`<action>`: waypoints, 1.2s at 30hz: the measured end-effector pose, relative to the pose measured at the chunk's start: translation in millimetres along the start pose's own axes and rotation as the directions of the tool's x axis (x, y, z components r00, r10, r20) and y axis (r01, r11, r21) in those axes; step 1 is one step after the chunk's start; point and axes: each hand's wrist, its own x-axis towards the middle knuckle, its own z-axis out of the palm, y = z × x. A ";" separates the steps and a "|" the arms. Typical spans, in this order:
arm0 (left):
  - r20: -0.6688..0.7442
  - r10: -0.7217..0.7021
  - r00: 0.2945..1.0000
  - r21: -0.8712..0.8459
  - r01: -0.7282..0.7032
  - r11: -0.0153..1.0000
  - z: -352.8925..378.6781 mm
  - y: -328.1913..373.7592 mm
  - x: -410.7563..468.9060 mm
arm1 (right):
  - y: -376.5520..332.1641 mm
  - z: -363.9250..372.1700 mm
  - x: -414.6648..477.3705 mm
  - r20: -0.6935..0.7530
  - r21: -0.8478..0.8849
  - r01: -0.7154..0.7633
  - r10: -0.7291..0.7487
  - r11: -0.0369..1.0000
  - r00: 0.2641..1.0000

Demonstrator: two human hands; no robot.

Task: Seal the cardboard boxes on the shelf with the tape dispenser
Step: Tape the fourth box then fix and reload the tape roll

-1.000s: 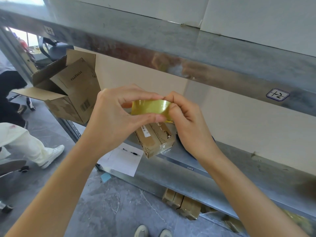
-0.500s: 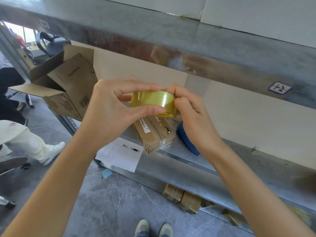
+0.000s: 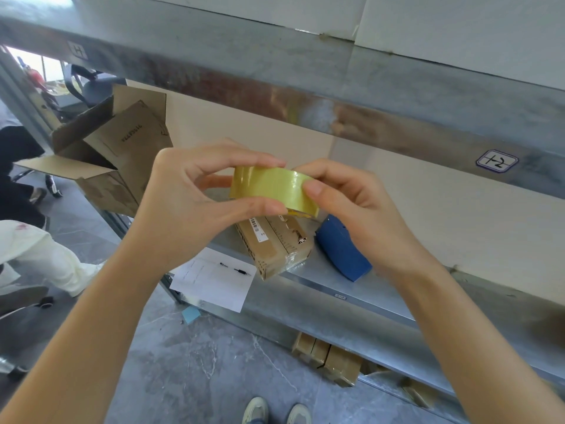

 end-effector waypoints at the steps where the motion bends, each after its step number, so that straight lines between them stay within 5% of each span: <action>1: 0.000 0.009 1.000 0.014 -0.009 1.000 0.3 0.2 0.1 | 0.1 0.4 0.0 -0.002 0.016 -0.002 0.002 1.000 1.000; 26: 0.013 -0.032 0.999 -0.045 0.033 0.998 0.8 0.6 -3.6 | -3.0 -10.6 -0.6 0.075 0.123 -0.041 0.031 0.992 0.997; 36: 0.016 -0.016 1.000 -0.005 0.016 1.000 2.4 2.0 -4.5 | -6.4 -6.4 -2.9 -0.013 0.117 -0.057 0.059 0.991 0.998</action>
